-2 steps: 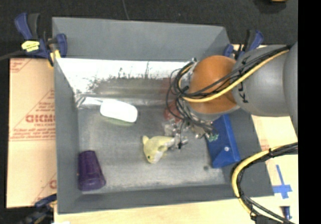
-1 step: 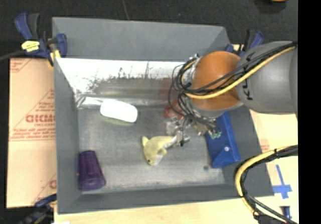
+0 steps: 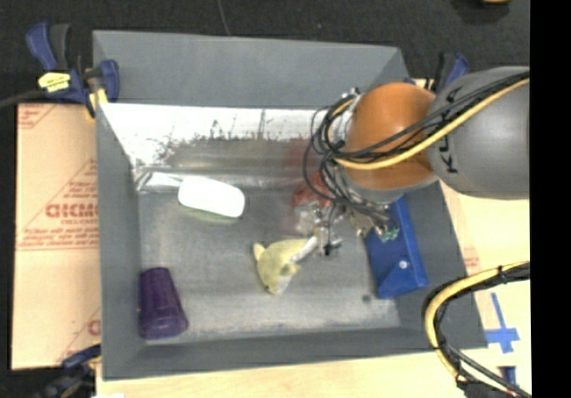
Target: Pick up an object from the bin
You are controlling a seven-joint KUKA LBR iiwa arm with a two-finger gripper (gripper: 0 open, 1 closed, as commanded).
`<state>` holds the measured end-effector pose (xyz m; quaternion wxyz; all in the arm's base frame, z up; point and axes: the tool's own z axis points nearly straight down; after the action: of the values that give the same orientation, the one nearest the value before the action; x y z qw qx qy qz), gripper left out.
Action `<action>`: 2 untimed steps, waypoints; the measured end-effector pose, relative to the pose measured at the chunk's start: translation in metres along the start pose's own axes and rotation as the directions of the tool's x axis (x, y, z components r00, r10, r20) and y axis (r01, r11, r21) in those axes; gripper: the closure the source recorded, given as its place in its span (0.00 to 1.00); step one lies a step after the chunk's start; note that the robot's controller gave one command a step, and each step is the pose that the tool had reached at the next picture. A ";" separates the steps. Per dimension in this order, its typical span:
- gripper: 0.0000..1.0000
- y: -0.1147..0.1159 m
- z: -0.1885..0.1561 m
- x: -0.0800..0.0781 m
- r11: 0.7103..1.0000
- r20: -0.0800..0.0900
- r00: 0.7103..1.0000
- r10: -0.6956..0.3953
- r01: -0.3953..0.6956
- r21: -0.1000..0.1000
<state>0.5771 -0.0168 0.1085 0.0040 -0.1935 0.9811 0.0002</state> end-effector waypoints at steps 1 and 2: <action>1.00 0.000 -0.015 0.000 1.000 0.001 1.000 0.001 -0.001 0.001; 1.00 0.000 -0.055 0.001 1.000 -0.005 1.000 0.004 -0.004 -0.002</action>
Offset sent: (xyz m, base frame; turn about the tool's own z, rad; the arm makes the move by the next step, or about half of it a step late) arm 0.0006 0.0000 0.0900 0.0005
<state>0.5759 -0.0172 0.1632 0.0013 -0.1917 0.9815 0.0007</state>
